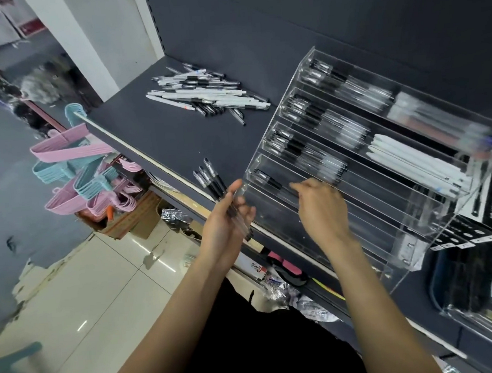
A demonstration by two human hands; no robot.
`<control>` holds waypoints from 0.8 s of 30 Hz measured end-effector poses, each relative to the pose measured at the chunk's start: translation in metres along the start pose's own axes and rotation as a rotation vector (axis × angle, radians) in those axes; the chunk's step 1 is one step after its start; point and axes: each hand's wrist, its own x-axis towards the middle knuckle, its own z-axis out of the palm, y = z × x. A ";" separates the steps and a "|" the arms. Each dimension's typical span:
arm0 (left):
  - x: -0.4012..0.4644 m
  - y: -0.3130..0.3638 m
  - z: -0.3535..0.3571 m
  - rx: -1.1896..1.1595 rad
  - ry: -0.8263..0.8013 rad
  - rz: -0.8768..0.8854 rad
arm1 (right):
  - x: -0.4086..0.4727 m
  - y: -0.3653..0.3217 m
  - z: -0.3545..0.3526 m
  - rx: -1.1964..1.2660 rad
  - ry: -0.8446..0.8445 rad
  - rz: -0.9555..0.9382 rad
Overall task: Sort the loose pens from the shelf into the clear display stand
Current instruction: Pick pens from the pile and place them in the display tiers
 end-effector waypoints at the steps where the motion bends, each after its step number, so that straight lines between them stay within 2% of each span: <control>1: -0.001 0.000 0.001 -0.016 -0.029 -0.001 | -0.004 -0.003 -0.002 0.031 0.028 0.002; 4: -0.002 -0.003 0.003 -0.015 -0.039 -0.002 | -0.021 -0.022 -0.013 0.287 0.114 0.002; 7: -0.007 -0.006 0.011 0.018 -0.103 -0.006 | -0.033 -0.046 -0.021 0.612 0.018 -0.017; 10: -0.011 -0.010 0.020 0.048 -0.161 -0.018 | -0.035 -0.051 -0.020 0.746 -0.044 0.002; 15: -0.007 -0.016 0.028 0.038 -0.076 -0.002 | -0.029 -0.021 -0.029 0.771 -0.004 0.056; 18: -0.005 -0.023 0.035 0.041 -0.092 -0.006 | -0.029 -0.020 -0.027 0.760 -0.059 0.024; 21: -0.003 -0.024 0.045 0.050 -0.108 0.006 | -0.027 -0.020 -0.025 0.779 0.002 0.055; 23: -0.001 -0.021 0.046 0.075 -0.063 0.015 | -0.023 -0.015 -0.027 0.695 0.046 0.083; 24: 0.001 -0.020 0.042 0.098 -0.030 0.027 | -0.021 -0.011 -0.028 0.571 0.081 0.086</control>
